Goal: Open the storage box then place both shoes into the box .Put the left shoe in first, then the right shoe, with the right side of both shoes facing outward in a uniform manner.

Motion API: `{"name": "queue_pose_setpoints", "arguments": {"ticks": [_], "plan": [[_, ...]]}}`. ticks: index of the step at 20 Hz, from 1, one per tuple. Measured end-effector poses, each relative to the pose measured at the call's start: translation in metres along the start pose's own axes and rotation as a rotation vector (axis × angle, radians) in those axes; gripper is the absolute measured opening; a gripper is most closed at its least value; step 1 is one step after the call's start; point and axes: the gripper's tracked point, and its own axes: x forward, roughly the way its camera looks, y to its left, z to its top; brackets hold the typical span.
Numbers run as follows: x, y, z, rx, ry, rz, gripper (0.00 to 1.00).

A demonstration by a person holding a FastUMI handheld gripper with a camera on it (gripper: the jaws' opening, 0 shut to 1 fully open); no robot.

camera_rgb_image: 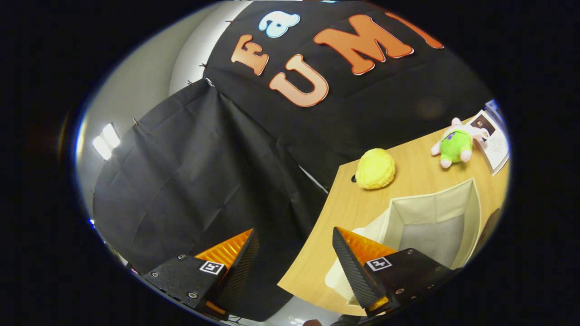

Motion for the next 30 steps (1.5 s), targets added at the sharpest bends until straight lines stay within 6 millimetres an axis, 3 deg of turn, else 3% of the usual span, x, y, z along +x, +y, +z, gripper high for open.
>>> {"name": "queue_pose_setpoints", "arguments": {"ticks": [8, 13, 19, 23, 30], "plan": [[-0.068, -0.088, 0.047, -0.062, -0.127, -0.213, 0.98], [-0.119, -0.143, 0.060, -0.103, -0.193, -0.362, 0.98], [-0.178, -0.214, 0.049, -0.151, -0.232, -0.573, 0.98], [-0.212, -0.260, 0.029, -0.159, -0.229, -0.700, 0.98], [-0.235, -0.319, -0.020, -0.151, -0.151, -0.847, 0.99]]}}
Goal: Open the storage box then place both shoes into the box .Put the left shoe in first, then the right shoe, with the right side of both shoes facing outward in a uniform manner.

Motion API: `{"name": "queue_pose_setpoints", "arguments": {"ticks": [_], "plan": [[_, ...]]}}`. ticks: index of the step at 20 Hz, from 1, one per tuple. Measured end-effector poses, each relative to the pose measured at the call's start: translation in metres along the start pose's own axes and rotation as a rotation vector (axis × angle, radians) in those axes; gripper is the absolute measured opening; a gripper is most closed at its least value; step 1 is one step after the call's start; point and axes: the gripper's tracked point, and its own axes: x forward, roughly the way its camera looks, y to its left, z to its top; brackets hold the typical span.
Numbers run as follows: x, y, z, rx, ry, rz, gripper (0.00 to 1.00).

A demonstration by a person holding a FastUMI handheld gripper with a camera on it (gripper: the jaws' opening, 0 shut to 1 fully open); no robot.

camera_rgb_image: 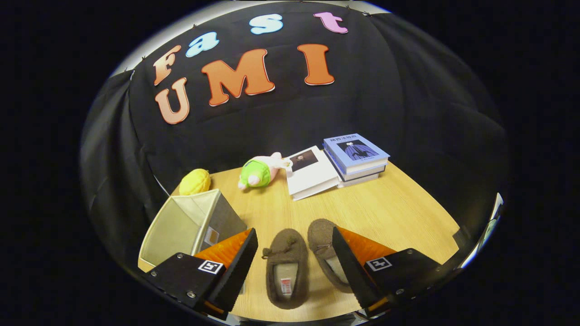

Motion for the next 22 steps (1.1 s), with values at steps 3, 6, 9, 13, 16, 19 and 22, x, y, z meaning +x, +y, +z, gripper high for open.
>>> {"name": "queue_pose_setpoints", "arguments": {"ticks": [3, 6, 9, 13, 16, 19, 22], "plan": [[0.008, -0.003, -0.026, -0.026, 0.048, -0.016, 0.98], [0.017, 0.000, -0.050, -0.043, 0.091, -0.020, 0.96], [0.021, 0.003, -0.072, -0.044, 0.138, -0.012, 0.92], [0.024, 0.003, -0.092, -0.045, 0.188, -0.003, 0.82], [0.025, 0.008, -0.103, -0.032, 0.218, 0.006, 0.70], [0.034, 0.005, -0.121, -0.008, 0.263, -0.010, 0.53], [0.040, 0.009, -0.130, 0.022, 0.297, -0.008, 0.48]]}}
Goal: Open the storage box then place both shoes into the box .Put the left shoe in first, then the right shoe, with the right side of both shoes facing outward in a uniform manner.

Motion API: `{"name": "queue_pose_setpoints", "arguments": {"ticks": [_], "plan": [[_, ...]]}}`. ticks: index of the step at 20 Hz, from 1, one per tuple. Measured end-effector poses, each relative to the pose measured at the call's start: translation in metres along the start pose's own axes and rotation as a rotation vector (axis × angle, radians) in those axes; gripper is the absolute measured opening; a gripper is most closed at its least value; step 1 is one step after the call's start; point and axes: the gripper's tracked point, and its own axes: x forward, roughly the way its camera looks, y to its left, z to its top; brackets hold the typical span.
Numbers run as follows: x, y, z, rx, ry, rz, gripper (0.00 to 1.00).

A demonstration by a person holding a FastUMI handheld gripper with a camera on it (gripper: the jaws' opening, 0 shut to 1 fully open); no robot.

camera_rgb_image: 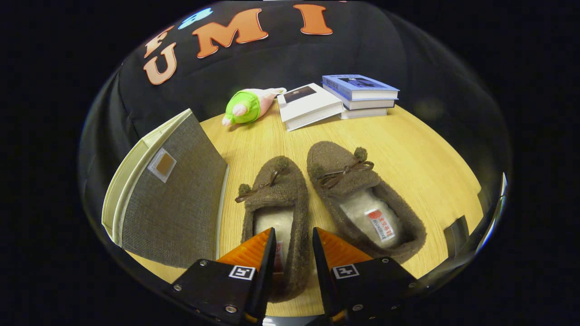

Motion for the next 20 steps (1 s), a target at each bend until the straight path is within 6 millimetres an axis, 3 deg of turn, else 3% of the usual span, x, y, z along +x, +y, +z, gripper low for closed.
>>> {"name": "queue_pose_setpoints", "arguments": {"ticks": [2, 9, 11, 16, 20], "plan": [[0.008, -0.003, 0.000, 0.007, 0.005, -0.018, 0.46], [0.017, -0.011, 0.003, 0.094, 0.022, -0.053, 0.09], [0.014, -0.010, 0.007, 0.089, 0.012, -0.063, 0.03], [0.005, 0.002, 0.016, 0.093, 0.006, -0.053, 0.01], [-0.008, 0.016, 0.034, 0.109, -0.015, -0.014, 0.01]]}}
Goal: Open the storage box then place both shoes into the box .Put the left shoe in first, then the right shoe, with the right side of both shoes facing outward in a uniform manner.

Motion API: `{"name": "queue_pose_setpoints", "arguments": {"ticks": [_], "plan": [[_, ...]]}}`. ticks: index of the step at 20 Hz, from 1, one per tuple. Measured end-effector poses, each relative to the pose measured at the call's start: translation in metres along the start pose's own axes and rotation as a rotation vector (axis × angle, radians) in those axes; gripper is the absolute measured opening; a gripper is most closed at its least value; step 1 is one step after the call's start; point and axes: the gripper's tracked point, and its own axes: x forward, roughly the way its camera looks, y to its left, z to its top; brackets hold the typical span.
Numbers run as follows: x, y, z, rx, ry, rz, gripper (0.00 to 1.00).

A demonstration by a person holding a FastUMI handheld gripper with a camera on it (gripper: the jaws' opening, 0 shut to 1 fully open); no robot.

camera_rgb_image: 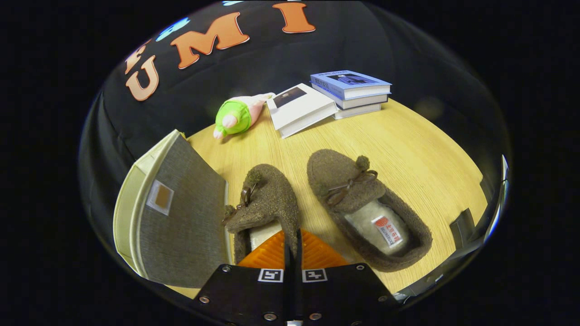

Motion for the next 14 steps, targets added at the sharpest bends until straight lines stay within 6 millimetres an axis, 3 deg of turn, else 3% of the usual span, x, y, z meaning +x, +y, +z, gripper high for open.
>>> {"name": "queue_pose_setpoints", "arguments": {"ticks": [6, 14], "plan": [[-0.026, 0.010, 0.045, -0.022, -0.059, -0.021, 0.01], [-0.067, 0.041, 0.105, 0.033, -0.115, 0.005, 0.01]]}}
